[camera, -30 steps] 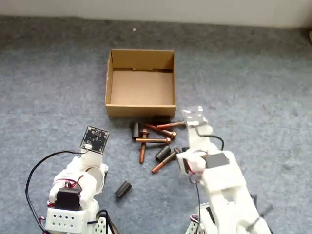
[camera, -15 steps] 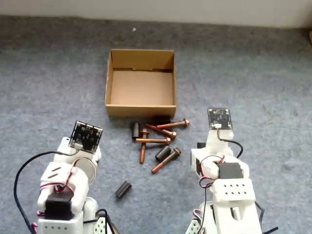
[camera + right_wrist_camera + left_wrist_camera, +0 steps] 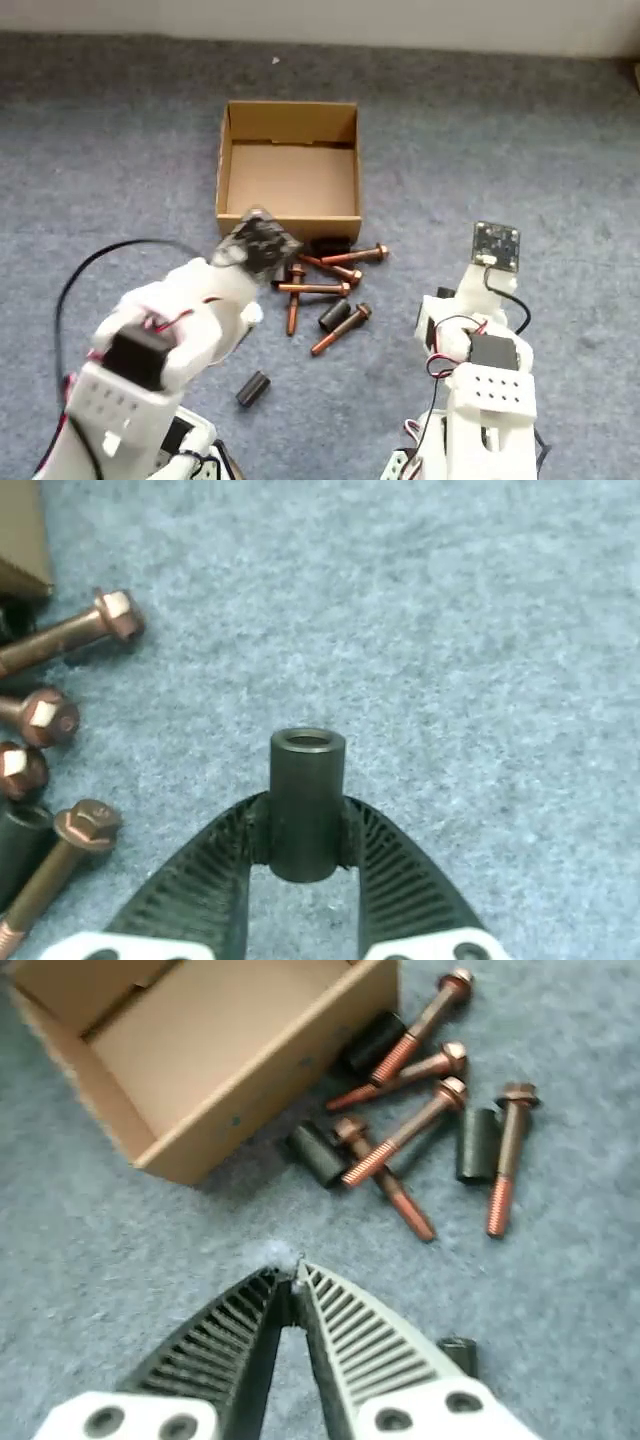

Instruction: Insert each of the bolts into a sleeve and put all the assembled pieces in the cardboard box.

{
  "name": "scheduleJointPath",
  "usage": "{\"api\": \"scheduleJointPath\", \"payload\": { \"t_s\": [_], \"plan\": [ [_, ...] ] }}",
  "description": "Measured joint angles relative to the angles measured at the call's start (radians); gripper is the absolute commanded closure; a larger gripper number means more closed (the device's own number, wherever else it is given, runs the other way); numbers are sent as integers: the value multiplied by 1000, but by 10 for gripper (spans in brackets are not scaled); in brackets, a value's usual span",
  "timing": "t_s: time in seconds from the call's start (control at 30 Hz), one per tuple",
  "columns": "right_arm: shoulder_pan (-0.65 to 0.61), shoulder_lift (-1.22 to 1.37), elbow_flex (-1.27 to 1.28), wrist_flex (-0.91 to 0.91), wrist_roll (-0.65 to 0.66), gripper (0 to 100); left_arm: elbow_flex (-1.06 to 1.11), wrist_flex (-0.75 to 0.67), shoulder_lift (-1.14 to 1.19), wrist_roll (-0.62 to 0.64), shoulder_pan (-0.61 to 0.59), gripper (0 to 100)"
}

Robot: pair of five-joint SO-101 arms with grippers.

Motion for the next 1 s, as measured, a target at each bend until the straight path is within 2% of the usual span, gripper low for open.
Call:
{"api": "scheduleJointPath", "payload": {
  "t_s": [0.13, 0.33, 0.47, 0.73, 1.0],
  "plan": [
    [64, 0, 0, -29, -8, 993, -68, 0, 199, 8, 135, 790],
    [149, 0, 0, -58, -9, 993, -130, -2, 442, 84, 270, 798],
    [190, 0, 0, -69, -9, 993, -161, -81, 588, 91, 344, 797],
    [249, 0, 0, -69, -9, 993, -164, -328, 825, 97, 358, 797],
    [249, 0, 0, -69, -9, 993, -164, -443, 901, 98, 358, 797]
  ]
}}
